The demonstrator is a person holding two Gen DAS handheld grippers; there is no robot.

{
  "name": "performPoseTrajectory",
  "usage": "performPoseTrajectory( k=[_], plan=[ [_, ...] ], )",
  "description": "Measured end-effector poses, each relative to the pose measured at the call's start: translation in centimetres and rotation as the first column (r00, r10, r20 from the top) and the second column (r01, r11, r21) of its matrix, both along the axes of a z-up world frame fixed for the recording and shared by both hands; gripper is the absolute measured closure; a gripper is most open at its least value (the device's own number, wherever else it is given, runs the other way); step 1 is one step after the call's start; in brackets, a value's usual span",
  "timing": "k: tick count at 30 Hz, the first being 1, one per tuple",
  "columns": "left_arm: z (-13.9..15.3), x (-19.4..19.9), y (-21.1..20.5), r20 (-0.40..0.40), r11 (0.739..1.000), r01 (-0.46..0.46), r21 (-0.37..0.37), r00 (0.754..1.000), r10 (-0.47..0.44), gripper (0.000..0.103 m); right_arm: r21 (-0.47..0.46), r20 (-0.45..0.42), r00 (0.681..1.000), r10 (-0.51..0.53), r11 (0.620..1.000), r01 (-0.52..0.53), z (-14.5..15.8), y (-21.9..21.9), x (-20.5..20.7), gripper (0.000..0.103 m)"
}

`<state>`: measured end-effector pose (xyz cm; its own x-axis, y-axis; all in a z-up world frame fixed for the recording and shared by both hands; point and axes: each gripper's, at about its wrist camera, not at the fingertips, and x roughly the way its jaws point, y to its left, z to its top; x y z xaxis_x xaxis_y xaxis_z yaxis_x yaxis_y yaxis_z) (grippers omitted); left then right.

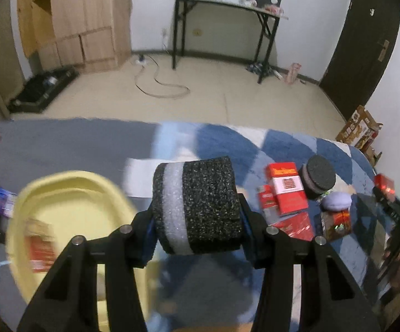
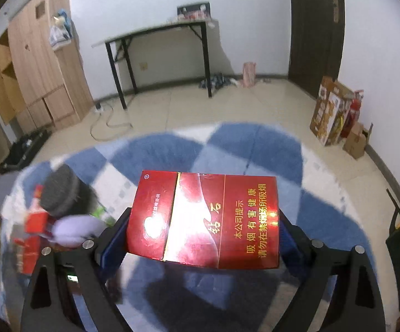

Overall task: Organize rigid objects
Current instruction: 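Grasp the black foam cylinder with the left tool while the right tool grasps the red cigarette box, then place the foam cylinder and red cigarette box into the yellow tray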

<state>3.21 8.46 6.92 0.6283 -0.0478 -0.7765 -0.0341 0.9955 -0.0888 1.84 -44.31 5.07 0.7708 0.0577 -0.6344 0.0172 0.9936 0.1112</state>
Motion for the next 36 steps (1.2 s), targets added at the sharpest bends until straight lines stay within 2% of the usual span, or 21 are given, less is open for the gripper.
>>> performPoseTrajectory(
  k=[3, 7, 10, 13, 14, 15, 18, 21, 23, 29, 33, 36],
  plan=[
    [2.2, -3.3, 3.3, 0.043, 0.999, -0.024, 0.04, 0.999, 0.022, 0.051, -0.015, 0.056, 0.996, 0.071, 0.997, -0.071, 2.6, 1.9, -2.2, 0.01],
    [3.0, -7.2, 8.3, 0.043, 0.995, -0.092, 0.035, 0.995, 0.09, 0.051, -0.024, 0.107, 0.972, 0.208, 0.978, -0.207, 5.7, 6.6, -5.5, 0.01],
    [1.6, -9.2, 11.0, 0.021, 0.995, -0.091, 0.037, 0.996, 0.09, 0.051, -0.012, 0.123, 0.94, 0.318, 0.948, -0.319, 7.5, 11.5, -8.0, 0.01],
    [-1.0, -10.3, 14.0, -0.028, 0.994, -0.111, 0.023, 0.993, 0.111, 0.051, 0.013, 0.118, 0.881, 0.458, 0.886, -0.463, 8.4, 17.8, -10.4, 0.01],
    [-1.6, -10.5, 14.5, -0.039, 0.993, -0.119, 0.023, 0.992, 0.12, 0.051, 0.025, 0.111, 0.851, 0.514, 0.854, -0.519, 8.3, 20.5, -11.0, 0.01],
    [-2.2, -10.6, 15.2, -0.049, 0.992, -0.125, 0.022, 0.991, 0.126, 0.051, 0.027, 0.102, 0.834, 0.542, 0.837, -0.547, 8.2, 22.0, -11.2, 0.01],
    [-3.7, -10.5, 16.8, -0.077, 0.99, -0.139, -0.011, 0.987, 0.138, 0.051, -0.007, 0.064, 0.761, 0.646, 0.763, -0.647, 6.9, 28.7, -11.6, 0.01],
    [-4.4, -10.5, 17.1, -0.099, 0.99, -0.14, -0.001, 0.985, 0.14, 0.051, -0.024, 0.017, 0.695, 0.719, 0.695, -0.718, 5.2, 33.6, -10.9, 0.01],
    [-5.0, -10.4, 17.5, -0.104, 0.99, -0.137, -0.021, 0.986, 0.134, 0.051, -0.03, -0.018, 0.67, 0.742, 0.67, -0.742, 4.1, 35.9, -9.9, 0.01],
    [-7.7, -9.3, 19.2, -0.157, 0.988, -0.139, -0.062, 0.979, 0.127, 0.052, -0.048, -0.111, 0.631, 0.768, 0.63, -0.775, 0.8, 41.3, -6.6, 0.01],
    [-9.1, -9.0, 19.0, -0.218, 0.992, -0.123, -0.032, 0.969, 0.114, 0.053, -0.06, -0.14, 0.609, 0.781, 0.607, -0.792, -0.1, 45.4, -5.4, 0.01],
    [-10.1, -9.4, 18.8, -0.25, 0.993, -0.098, -0.058, 0.965, 0.081, 0.053, -0.047, -0.179, 0.589, 0.788, 0.591, -0.805, -2.0, 49.0, -3.3, 0.01]
  ],
)
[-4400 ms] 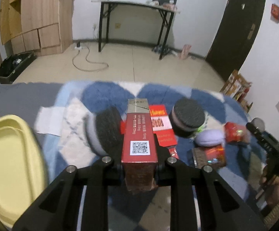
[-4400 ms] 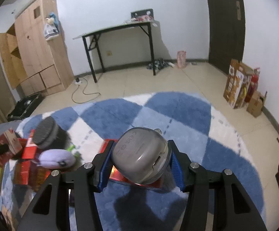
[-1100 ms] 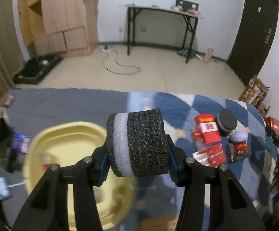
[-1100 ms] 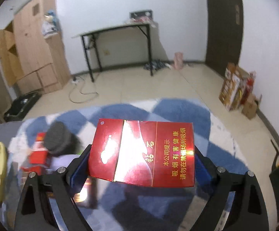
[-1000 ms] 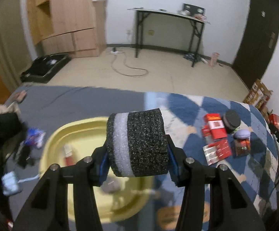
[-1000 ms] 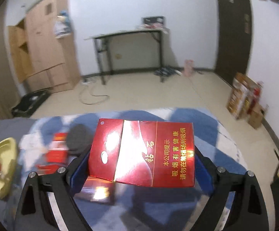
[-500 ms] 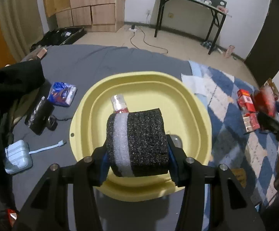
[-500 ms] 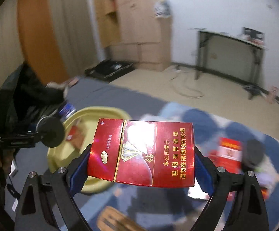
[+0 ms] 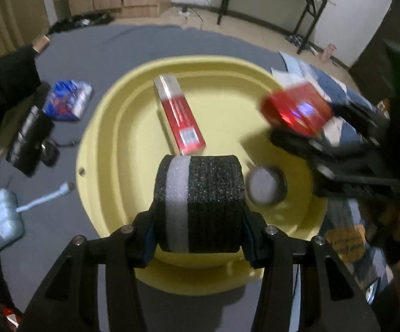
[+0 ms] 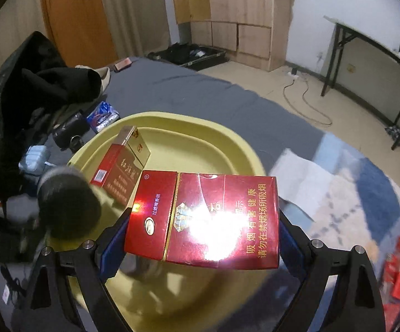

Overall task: Organize rigid objects
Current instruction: 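Place the foam cylinder and red cigarette box into the yellow tray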

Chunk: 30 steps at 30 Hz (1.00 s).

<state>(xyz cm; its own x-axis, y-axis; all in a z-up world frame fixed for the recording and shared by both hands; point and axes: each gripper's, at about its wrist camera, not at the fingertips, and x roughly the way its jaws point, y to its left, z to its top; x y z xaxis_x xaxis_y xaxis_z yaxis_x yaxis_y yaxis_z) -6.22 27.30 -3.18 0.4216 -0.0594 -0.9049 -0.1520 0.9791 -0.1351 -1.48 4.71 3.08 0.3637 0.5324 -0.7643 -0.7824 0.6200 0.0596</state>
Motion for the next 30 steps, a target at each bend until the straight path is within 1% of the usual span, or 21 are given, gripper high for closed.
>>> performPoseTrajectory(
  k=[1, 4, 5, 6, 9, 10, 11, 12, 13, 14, 16, 17, 20, 22, 24, 25, 26, 27, 29, 30],
  plan=[
    [-0.4, 0.0, 0.1, -0.01, 1.0, 0.004, -0.003, 1.0, -0.004, 0.053, -0.021, 0.001, 1.0, 0.021, 1.0, -0.021, -0.7, 1.4, 0.3, 0.01],
    [-1.5, 0.1, 0.4, -0.042, 1.0, -0.005, 0.001, 0.999, 0.005, 0.053, -0.063, 0.012, 0.998, 0.057, 0.996, -0.056, -2.3, 4.0, 0.7, 0.009],
    [-1.7, 0.1, 0.5, -0.049, 1.0, -0.009, 0.004, 0.999, 0.009, 0.053, -0.072, 0.008, 0.998, 0.063, 0.995, -0.062, -2.8, 4.7, 0.8, 0.009],
    [-1.9, 0.0, 0.6, -0.053, 1.0, -0.013, 0.001, 0.999, 0.014, 0.053, -0.083, -0.021, 0.998, 0.067, 0.994, -0.068, -3.5, 5.3, 1.3, 0.009],
    [-2.3, -0.5, 0.8, -0.051, 0.999, -0.024, -0.03, 0.998, 0.023, 0.051, -0.094, 0.004, 0.998, 0.062, 0.994, -0.062, -3.8, 6.0, 1.5, 0.008],
    [-2.3, -0.5, 0.7, -0.053, 0.999, -0.022, -0.031, 0.998, 0.02, 0.05, -0.09, 0.008, 0.998, 0.058, 0.994, -0.057, -3.7, 6.1, 1.5, 0.007],
    [-2.2, -0.5, 0.6, -0.049, 0.999, -0.019, -0.03, 0.999, 0.017, 0.041, -0.075, 0.009, 0.999, 0.051, 0.996, -0.05, -3.4, 6.0, 1.5, 0.003],
    [-2.1, -0.6, 0.5, -0.04, 1.0, -0.017, -0.026, 0.999, 0.016, 0.035, -0.045, 0.007, 0.999, 0.042, 0.998, -0.042, -2.9, 5.7, 1.5, 0.002],
    [-1.8, -0.6, 0.3, -0.022, 1.0, -0.016, -0.021, 1.0, 0.016, 0.023, -0.029, 0.008, 0.999, 0.033, 0.999, -0.033, -2.7, 5.4, 1.5, 0.0],
    [-1.5, -0.6, 0.3, -0.005, 1.0, -0.015, -0.017, 1.0, 0.015, 0.017, -0.008, 0.009, 1.0, 0.015, 1.0, -0.015, -2.1, 5.0, 1.6, 0.0],
    [-0.6, -0.7, 0.2, 0.022, 1.0, -0.022, -0.003, 1.0, 0.022, 0.015, 0.024, 0.002, 1.0, -0.011, 1.0, 0.011, -1.2, 3.9, 1.8, 0.0],
    [-0.2, -0.7, 0.2, 0.031, 1.0, -0.03, -0.003, 0.999, 0.03, 0.011, 0.039, 0.003, 1.0, -0.028, 0.999, 0.028, -0.7, 3.2, 1.8, 0.0],
    [1.6, -0.9, -0.3, 0.078, 0.999, -0.037, 0.0, 0.996, 0.037, 0.0, 0.116, 0.005, 0.992, -0.126, 0.985, 0.125, 1.3, -1.5, 1.8, 0.0],
    [3.0, -0.4, -1.7, 0.098, 1.0, -0.014, 0.02, 0.995, 0.012, 0.0, 0.148, 0.016, 0.98, -0.199, 0.97, 0.195, 2.2, -5.3, 1.7, 0.0],
    [4.5, 0.4, -3.9, 0.101, 0.999, 0.02, 0.04, 0.995, -0.024, 0.0, 0.148, 0.032, 0.955, -0.293, 0.947, 0.286, 2.8, -10.0, 1.6, 0.0],
    [5.4, 1.0, -5.5, 0.101, 0.998, 0.044, 0.048, 0.994, -0.049, 0.0, 0.152, 0.043, 0.932, -0.359, 0.925, 0.35, 3.1, -13.7, 1.6, 0.0],
    [6.0, 1.5, -6.9, 0.104, 0.997, 0.061, 0.054, 0.992, -0.066, 0.0, 0.151, 0.05, 0.916, -0.397, 0.91, 0.386, 3.2, -15.8, 1.3, 0.0],
    [6.6, 2.3, -8.6, 0.11, 0.995, 0.075, 0.06, 0.991, -0.081, 0.0, 0.142, 0.058, 0.886, -0.461, 0.882, 0.45, 3.1, -19.4, 1.2, 0.0],
    [7.6, 3.6, -12.0, 0.113, 0.993, 0.106, 0.044, 0.987, -0.11, 0.0, 0.123, 0.046, 0.84, -0.54, 0.838, 0.532, 2.8, -24.7, 1.2, 0.0],
    [7.9, 4.2, -13.6, 0.115, 0.992, 0.124, 0.027, 0.985, -0.127, 0.0, 0.111, 0.027, 0.809, -0.588, 0.806, 0.582, 2.2, -27.7, 1.2, 0.0]
  ],
)
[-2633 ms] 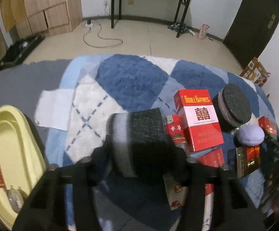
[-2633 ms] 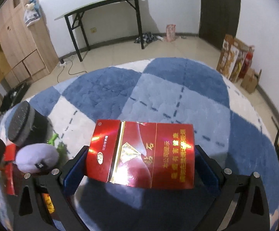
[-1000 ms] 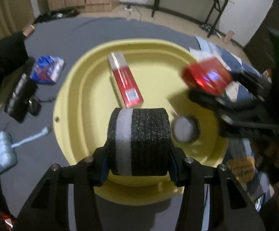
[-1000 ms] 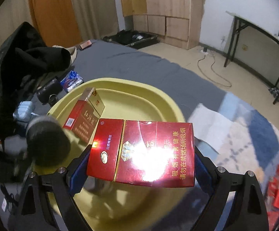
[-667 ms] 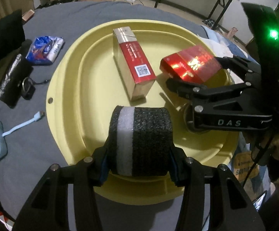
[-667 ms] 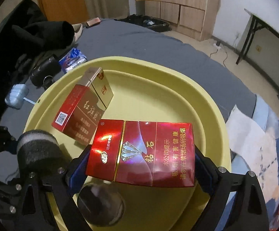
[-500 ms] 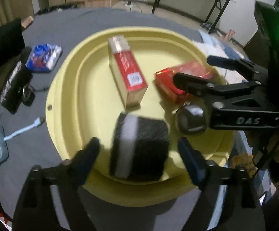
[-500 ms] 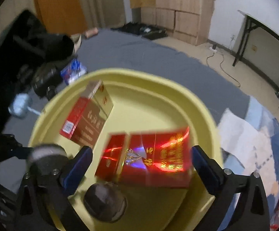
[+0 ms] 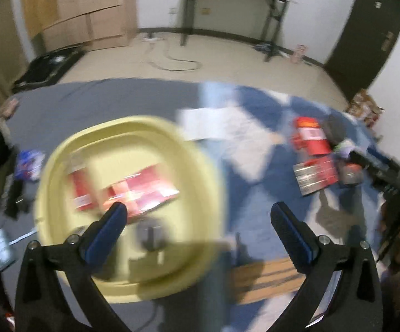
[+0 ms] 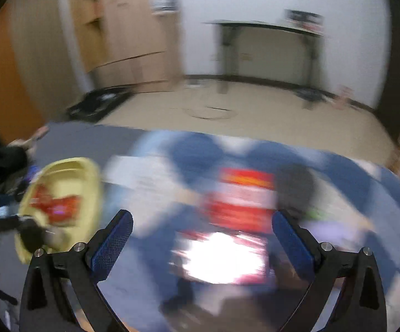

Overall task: Organize rigid objects
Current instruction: 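Place the foam cylinder and red cigarette box into the yellow tray, then grasp the red lighter with the left tool while the right tool grasps the dark cigarette box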

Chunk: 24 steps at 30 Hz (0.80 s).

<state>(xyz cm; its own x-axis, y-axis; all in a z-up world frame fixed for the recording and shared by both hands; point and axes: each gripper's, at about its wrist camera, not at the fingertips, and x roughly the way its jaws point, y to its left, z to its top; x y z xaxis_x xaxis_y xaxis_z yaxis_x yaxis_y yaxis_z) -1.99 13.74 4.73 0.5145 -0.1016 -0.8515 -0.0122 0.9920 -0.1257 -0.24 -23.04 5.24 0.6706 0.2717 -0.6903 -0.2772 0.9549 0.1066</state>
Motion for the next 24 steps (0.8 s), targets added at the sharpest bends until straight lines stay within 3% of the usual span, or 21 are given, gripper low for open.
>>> performPoseTrajectory(
  k=[4, 11, 16, 18, 21, 24],
  plan=[
    [-0.5, 3.8, -6.4, -0.029, 0.995, 0.078, -0.061, 0.996, -0.08, 0.0, 0.014, -0.076, 0.991, -0.11, 0.994, 0.111, -2.6, -5.8, -0.1, 0.0],
    [-5.1, 11.4, -13.1, -0.141, 0.994, 0.108, -0.031, 0.984, -0.111, 0.003, 0.112, -0.139, 0.981, -0.132, 0.983, 0.148, -5.5, -8.7, 1.2, 0.0],
    [-7.9, 13.7, -14.3, -0.192, 0.994, 0.104, -0.022, 0.976, -0.106, 0.022, 0.141, -0.168, 0.981, -0.096, 0.983, 0.12, -6.9, -8.8, 1.9, 0.0],
    [-8.8, 14.2, -14.5, -0.202, 0.993, 0.107, -0.045, 0.973, -0.114, 0.022, 0.157, -0.2, 0.976, -0.08, 0.981, 0.112, -7.5, -8.5, 2.4, 0.0],
    [-9.1, 14.4, -14.8, -0.191, 0.99, 0.117, -0.075, 0.973, -0.129, 0.023, 0.097, -0.19, 0.977, -0.1, 0.988, 0.12, -8.4, -7.9, 2.9, 0.0],
    [-8.9, 14.6, -14.8, -0.176, 0.987, 0.118, -0.106, 0.975, -0.136, 0.034, 0.071, -0.175, 0.978, -0.113, 0.989, 0.128, -8.7, -7.5, 3.1, 0.0]
  ],
)
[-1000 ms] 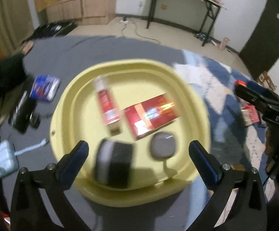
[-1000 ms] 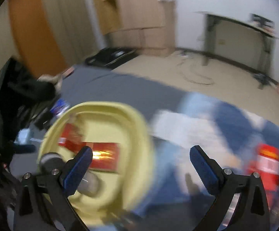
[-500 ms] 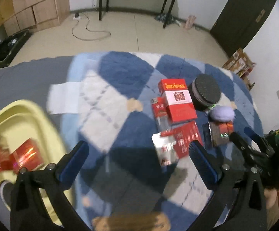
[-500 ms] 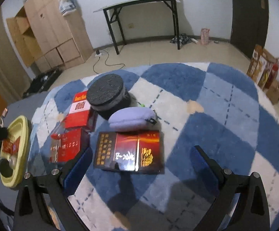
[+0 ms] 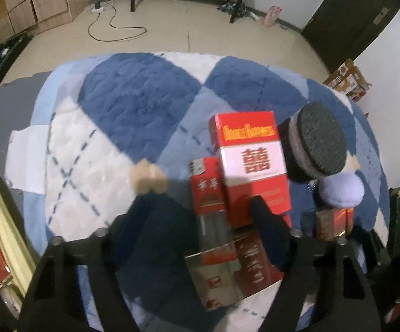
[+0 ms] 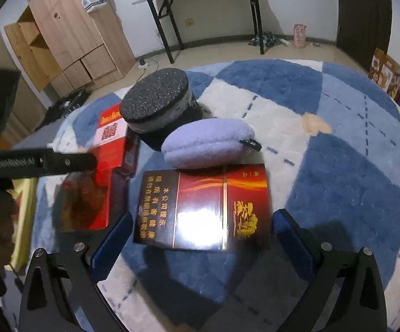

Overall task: Organize rigid objects
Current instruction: 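Grasp the red lighter with the left tool while the right tool grasps the dark cigarette box, then drop the red lighter and dark cigarette box into the yellow tray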

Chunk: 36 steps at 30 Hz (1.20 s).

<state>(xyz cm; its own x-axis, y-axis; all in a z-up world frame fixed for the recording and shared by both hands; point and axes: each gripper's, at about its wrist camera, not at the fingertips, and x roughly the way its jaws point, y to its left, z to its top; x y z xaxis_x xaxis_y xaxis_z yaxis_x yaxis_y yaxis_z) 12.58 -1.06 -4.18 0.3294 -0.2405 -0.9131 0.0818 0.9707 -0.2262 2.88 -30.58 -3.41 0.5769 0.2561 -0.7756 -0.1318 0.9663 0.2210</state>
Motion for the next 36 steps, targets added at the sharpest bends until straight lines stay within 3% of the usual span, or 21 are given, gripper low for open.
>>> performPoseTrajectory(
  k=[2, 5, 16, 19, 24, 32, 36],
  plan=[
    [0.2, -0.4, 0.1, 0.004, 0.999, 0.005, -0.042, 1.0, -0.005, 0.052, -0.027, 0.022, 1.0, -0.009, 1.0, 0.009, -0.2, 0.2, 0.0, 0.0],
    [0.6, -1.1, 0.3, 0.015, 0.999, 0.015, -0.051, 1.0, -0.015, 0.069, -0.068, 0.057, 0.998, 0.0, 0.998, 0.004, -0.4, 0.6, -0.4, 0.0],
    [-1.1, -0.4, 1.4, -0.027, 1.0, 0.012, 0.019, 1.0, -0.011, 0.07, -0.117, 0.097, 0.995, 0.015, 0.993, -0.004, -0.7, 1.5, -0.9, 0.0],
    [-1.2, 0.0, 1.1, -0.011, 0.999, 0.021, 0.03, 1.0, -0.02, 0.07, -0.123, 0.111, 0.994, 0.024, 0.992, -0.01, -0.6, 1.5, -1.0, 0.007],
    [-1.2, -0.1, 1.1, 0.018, 0.999, 0.026, 0.045, 0.999, -0.026, 0.079, -0.115, 0.128, 0.991, 0.034, 0.993, -0.019, -0.5, 1.1, -1.0, 0.01],
    [1.2, -2.5, 3.2, 0.082, 1.0, -0.005, 0.02, 0.997, 0.003, 0.079, -0.106, 0.118, 0.993, 0.026, 0.994, -0.014, 0.4, -0.3, -2.6, 0.011],
    [4.3, -4.8, 5.4, 0.141, 0.999, -0.032, 0.006, 0.99, 0.031, 0.079, -0.102, 0.138, 0.99, 0.026, 0.995, -0.012, 2.2, -1.0, -4.2, 0.011]
  ],
)
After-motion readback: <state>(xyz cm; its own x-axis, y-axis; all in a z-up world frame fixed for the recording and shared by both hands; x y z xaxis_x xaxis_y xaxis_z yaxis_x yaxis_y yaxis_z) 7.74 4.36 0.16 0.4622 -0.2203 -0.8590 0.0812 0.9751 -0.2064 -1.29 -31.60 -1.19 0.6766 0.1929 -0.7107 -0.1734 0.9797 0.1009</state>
